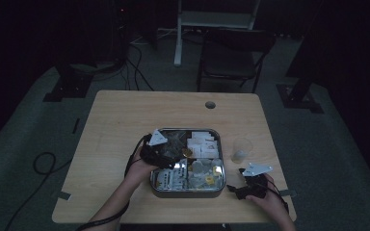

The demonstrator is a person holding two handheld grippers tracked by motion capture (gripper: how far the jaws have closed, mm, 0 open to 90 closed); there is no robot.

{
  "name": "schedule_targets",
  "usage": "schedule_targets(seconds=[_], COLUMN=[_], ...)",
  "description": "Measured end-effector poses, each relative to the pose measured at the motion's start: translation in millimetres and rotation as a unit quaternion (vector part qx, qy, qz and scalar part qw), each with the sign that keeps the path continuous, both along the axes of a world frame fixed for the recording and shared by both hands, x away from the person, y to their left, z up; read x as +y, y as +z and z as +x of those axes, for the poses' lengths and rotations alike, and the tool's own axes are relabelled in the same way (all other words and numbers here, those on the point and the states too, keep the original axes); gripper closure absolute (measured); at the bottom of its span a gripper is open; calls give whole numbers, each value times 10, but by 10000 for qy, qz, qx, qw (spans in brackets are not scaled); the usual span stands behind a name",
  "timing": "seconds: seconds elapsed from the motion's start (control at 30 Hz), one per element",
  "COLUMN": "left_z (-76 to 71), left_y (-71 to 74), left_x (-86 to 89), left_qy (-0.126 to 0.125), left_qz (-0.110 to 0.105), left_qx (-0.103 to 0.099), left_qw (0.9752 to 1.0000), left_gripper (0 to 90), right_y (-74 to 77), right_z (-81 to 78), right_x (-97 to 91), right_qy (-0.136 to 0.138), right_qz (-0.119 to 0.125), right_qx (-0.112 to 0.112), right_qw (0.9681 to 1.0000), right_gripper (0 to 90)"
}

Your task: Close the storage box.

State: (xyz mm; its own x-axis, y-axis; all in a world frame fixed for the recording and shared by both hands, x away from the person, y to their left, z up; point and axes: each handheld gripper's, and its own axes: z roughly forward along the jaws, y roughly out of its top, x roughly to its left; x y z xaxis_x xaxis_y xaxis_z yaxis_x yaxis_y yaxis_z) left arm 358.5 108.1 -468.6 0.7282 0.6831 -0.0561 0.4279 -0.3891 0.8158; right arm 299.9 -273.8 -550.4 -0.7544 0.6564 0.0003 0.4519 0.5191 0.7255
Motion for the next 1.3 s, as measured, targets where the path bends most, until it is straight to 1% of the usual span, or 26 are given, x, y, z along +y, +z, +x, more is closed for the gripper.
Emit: schedule_targets(seconds=[0.03,0.1,0.23,0.3,0.4,0.47,0.57,0.63,0.73,0.8,1.0,1.17,1.3], left_z=[-1,-8,-20,-24,-23,-25,-38,-46,-61,-71,-92,-110,-130], left_y=[2,0,-14,-26,-42,-51,-55,-56,-74,-95,-167,-228,-267], left_x=[28,81,186,234,302,349,416,470,549,603,773,917,1051], left_qy=[20,25,69,110,162,182,249,294,402,474,671,865,1035], left_qz=[-44,-60,-127,-127,-70,-135,-137,-175,-159,-94,-102,-69,-31], left_qx=[23,-47,-88,-83,-93,-65,-115,-142,-158,-204,-235,-188,-178], left_qw=[10000,10000,9999,9998,9998,9997,9995,9993,9989,9986,9974,9960,9945], left_gripper=[6,6,6,6,6,6,6,6,6,6,6,6,6], right_y=[0,0,0,0,1,1,1,1,0,1,1,2,1], right_z=[-1,-1,-1,-1,-1,-1,-1,0,0,-1,-1,-1,-1], right_x=[0,0,0,1,1,0,0,0,0,0,0,0,0], right_qy=[-2,-3,-5,-7,-9,-6,-6,-4,-4,-5,-5,-4,-5], right_qz=[1,1,2,4,1,-3,-2,-4,-3,-4,-3,-10,-3], right_qx=[4,5,6,7,8,7,7,4,4,6,6,7,5], right_qw=[10000,10000,10000,10000,10000,10000,10000,10000,10000,10000,10000,10000,10000], right_gripper=[125,126,125,126,126,126,126,126,126,126,126,126,126])
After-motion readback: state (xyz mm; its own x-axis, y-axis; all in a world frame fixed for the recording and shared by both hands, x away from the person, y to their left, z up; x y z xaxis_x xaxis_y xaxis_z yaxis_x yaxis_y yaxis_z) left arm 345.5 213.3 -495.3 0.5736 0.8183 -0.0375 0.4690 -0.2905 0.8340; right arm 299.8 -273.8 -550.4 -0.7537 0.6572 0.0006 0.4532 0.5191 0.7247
